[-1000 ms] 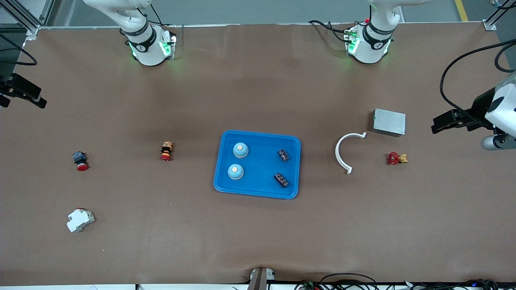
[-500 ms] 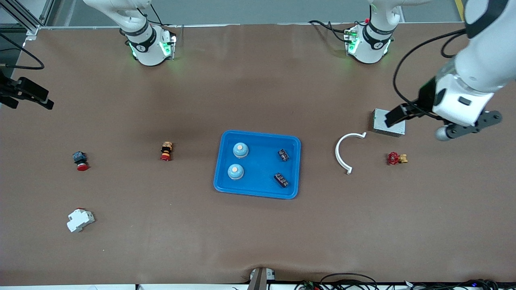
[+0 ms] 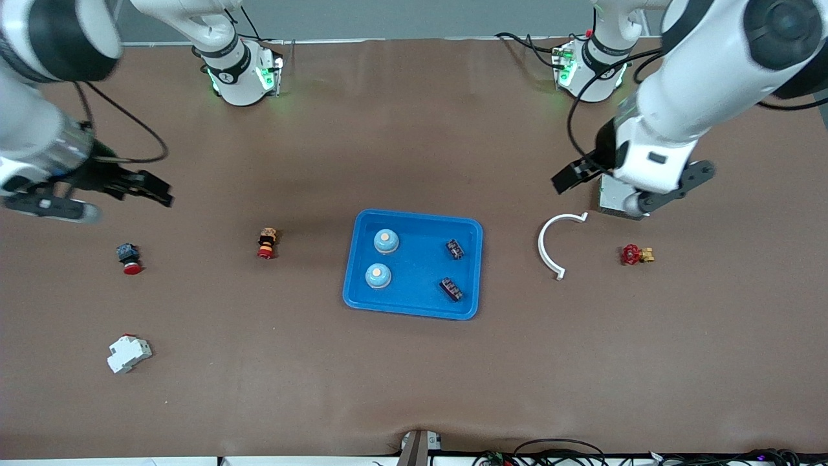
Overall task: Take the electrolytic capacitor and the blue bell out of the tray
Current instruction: 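Reach the right gripper to a bell while the left gripper reaches a capacitor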
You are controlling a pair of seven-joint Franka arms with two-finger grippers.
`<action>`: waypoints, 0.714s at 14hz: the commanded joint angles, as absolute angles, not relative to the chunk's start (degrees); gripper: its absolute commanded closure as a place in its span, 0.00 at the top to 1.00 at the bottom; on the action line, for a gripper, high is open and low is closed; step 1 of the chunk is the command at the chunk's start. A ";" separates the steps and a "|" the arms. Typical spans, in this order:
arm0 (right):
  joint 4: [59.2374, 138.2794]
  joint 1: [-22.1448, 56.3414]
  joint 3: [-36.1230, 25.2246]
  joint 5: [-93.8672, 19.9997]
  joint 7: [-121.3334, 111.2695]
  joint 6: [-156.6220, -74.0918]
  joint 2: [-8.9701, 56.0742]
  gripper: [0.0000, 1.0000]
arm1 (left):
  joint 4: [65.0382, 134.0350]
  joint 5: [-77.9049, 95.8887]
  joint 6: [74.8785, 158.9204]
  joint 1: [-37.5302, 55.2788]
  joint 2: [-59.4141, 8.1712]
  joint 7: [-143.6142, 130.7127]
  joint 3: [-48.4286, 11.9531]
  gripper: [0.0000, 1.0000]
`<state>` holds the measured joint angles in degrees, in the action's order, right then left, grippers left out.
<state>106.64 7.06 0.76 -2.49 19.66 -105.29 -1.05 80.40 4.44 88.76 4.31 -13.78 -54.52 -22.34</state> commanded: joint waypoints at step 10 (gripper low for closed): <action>108.81 25.21 0.18 -7.12 48.14 -123.02 11.85 1.00 | 79.72 -8.43 113.87 13.89 -36.03 -81.37 -21.97 1.00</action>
